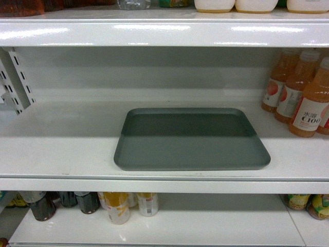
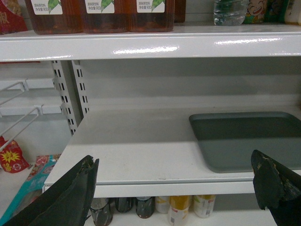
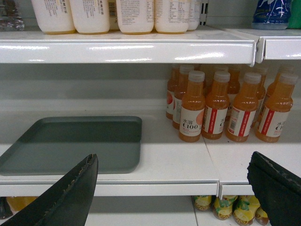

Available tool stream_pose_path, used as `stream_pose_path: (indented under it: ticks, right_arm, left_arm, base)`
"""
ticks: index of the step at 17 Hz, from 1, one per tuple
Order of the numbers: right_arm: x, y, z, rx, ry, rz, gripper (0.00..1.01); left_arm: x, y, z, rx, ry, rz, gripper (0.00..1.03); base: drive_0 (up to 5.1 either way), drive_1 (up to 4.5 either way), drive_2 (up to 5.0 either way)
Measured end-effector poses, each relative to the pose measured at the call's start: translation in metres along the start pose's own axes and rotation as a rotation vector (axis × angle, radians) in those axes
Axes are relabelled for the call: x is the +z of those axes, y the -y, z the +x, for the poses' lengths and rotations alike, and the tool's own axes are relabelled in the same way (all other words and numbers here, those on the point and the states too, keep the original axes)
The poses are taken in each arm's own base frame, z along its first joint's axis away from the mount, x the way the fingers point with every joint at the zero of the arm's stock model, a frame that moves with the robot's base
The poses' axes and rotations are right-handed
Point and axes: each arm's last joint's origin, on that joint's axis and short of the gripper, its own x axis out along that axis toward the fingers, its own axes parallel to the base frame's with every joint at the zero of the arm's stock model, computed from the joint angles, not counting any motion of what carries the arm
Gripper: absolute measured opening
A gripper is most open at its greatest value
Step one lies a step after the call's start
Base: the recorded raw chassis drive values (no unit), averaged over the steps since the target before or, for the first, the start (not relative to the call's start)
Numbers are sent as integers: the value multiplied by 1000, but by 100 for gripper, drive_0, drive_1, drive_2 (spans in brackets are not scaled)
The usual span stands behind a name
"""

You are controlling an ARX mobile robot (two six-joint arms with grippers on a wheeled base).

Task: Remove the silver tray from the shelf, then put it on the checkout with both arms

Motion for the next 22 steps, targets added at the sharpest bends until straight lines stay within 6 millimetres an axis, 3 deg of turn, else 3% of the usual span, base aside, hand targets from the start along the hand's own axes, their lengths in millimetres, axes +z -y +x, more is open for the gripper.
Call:
stream_pose_path:
  ticks: [11, 12, 13, 17, 20, 22]
  right_arm:
    - [-1, 0, 0, 5, -21, -4, 98]
    - [-3, -2, 2, 51, -184, -32, 98]
    - [-2, -8, 13, 101, -270, -61, 98]
    - [-6, -19, 68, 180, -396, -73, 98]
    - [-23, -24, 126, 180, -503, -18, 98]
    - [-35, -28, 155, 178, -562, 13, 98]
  left_arm:
    - [-1, 0, 0, 3, -6, -1, 98]
    - [-2, 2, 1, 72, -183, -20, 98]
    - [4, 8, 14, 109, -329, -32, 98]
    - [-5, 31, 89, -15, -498, -66, 98]
    - [-37, 43, 154, -34, -662, -79, 98]
    - [-59, 50, 180, -37, -752, -72, 98]
  base:
    - [0, 0, 0]
    - [0, 0, 0]
    - [0, 0, 0]
    - [0, 0, 0]
    - [0, 0, 0]
    - [0, 0, 0]
